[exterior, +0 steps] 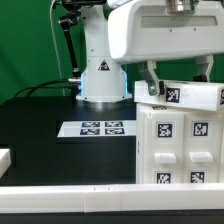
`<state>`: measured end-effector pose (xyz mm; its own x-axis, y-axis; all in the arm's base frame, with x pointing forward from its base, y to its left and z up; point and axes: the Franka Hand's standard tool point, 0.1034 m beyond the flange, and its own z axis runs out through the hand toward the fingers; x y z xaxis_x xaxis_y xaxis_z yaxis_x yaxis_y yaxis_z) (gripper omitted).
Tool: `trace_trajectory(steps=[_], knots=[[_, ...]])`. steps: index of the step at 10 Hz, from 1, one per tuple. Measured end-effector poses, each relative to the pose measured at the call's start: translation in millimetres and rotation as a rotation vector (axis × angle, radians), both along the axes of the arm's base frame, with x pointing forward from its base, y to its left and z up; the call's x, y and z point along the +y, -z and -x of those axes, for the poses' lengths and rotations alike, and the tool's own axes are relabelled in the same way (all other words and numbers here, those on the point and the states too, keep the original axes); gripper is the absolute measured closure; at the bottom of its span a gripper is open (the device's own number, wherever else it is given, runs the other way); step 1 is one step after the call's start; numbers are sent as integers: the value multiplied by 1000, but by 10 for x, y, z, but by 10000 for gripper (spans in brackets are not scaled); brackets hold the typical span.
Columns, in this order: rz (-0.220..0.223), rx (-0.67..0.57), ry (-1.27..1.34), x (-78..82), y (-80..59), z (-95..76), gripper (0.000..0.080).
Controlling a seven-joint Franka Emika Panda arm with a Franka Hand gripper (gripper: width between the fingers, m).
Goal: Assemble cabinet
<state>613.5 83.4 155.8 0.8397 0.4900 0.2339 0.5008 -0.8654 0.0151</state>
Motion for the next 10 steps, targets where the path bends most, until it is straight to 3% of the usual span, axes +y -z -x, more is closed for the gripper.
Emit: trace_trajectory(steps=[1, 6, 10], knots=[[1, 0, 1, -8, 2, 1, 247], [-33, 17, 157, -9, 4, 1, 242], [-113, 40, 507, -34, 3, -11, 242]])
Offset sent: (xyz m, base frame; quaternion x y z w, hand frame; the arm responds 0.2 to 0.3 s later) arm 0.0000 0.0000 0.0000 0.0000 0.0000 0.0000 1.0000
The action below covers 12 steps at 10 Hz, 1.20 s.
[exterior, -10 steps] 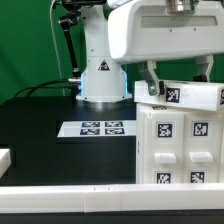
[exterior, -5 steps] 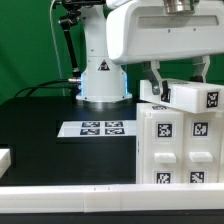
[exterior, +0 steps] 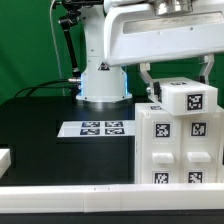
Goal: Assemble cabinet
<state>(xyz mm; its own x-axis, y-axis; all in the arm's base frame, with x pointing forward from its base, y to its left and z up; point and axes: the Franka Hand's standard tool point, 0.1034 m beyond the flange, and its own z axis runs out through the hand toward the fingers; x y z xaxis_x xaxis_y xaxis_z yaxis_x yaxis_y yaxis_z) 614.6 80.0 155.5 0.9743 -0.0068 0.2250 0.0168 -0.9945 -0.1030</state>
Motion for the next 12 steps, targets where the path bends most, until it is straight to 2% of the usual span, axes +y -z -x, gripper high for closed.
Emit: trace_trajectory(steps=[5, 8, 12], knots=[[-98, 9, 413, -4, -10, -27, 240], [-135, 25, 560, -3, -10, -27, 240], [-236, 80, 952, 62, 4, 2, 240]])
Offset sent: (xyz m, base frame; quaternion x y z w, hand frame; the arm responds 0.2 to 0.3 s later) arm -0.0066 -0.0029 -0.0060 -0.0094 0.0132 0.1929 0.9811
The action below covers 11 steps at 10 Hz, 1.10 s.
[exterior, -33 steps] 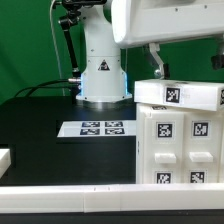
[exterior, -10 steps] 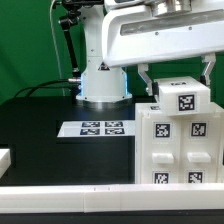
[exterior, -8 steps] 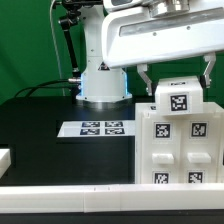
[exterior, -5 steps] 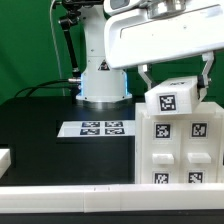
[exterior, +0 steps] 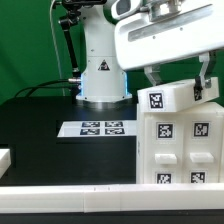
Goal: Assemble cabinet
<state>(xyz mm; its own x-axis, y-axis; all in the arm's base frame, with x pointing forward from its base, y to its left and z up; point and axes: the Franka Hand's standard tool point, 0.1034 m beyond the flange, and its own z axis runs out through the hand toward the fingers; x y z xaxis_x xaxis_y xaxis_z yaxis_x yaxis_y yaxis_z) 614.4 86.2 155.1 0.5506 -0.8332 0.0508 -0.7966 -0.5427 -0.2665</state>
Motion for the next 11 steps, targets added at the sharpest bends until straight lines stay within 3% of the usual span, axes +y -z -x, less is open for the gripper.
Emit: trace_trajectory(steps=[7, 11], knots=[[-226, 84, 640, 6, 13, -14, 240], [-313, 128, 907, 4, 24, -10, 240]])
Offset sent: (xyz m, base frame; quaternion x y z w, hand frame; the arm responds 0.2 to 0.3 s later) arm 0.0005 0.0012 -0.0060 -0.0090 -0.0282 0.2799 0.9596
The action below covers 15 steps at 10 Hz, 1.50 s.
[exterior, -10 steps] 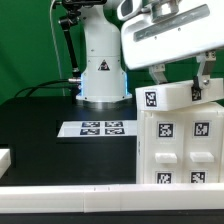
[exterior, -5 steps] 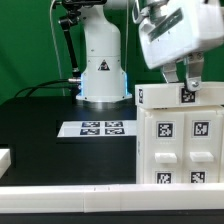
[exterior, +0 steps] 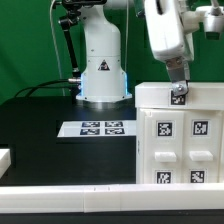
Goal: Assemble cabinet
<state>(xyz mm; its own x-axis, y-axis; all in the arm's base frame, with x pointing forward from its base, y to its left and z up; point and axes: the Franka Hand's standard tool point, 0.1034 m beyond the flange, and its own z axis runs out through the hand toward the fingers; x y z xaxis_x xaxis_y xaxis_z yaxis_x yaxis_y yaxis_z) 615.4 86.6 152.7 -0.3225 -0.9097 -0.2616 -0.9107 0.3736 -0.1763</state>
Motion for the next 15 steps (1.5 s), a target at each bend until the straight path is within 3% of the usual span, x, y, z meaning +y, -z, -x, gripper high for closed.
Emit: trace_trajectory(steps=[2, 4, 5, 9, 12, 13, 15], knots=[[-14, 5, 39, 1, 0, -2, 240], [-10, 3, 24, 6, 6, 2, 46], [4, -10, -64, -9, -33, 8, 14], [4, -71, -180, 8, -334, -38, 2], [17, -70, -220, 10, -292, -24, 3], [65, -80, -424, 18, -278, -11, 3], [114, -117, -667, 6, -296, -24, 3]])
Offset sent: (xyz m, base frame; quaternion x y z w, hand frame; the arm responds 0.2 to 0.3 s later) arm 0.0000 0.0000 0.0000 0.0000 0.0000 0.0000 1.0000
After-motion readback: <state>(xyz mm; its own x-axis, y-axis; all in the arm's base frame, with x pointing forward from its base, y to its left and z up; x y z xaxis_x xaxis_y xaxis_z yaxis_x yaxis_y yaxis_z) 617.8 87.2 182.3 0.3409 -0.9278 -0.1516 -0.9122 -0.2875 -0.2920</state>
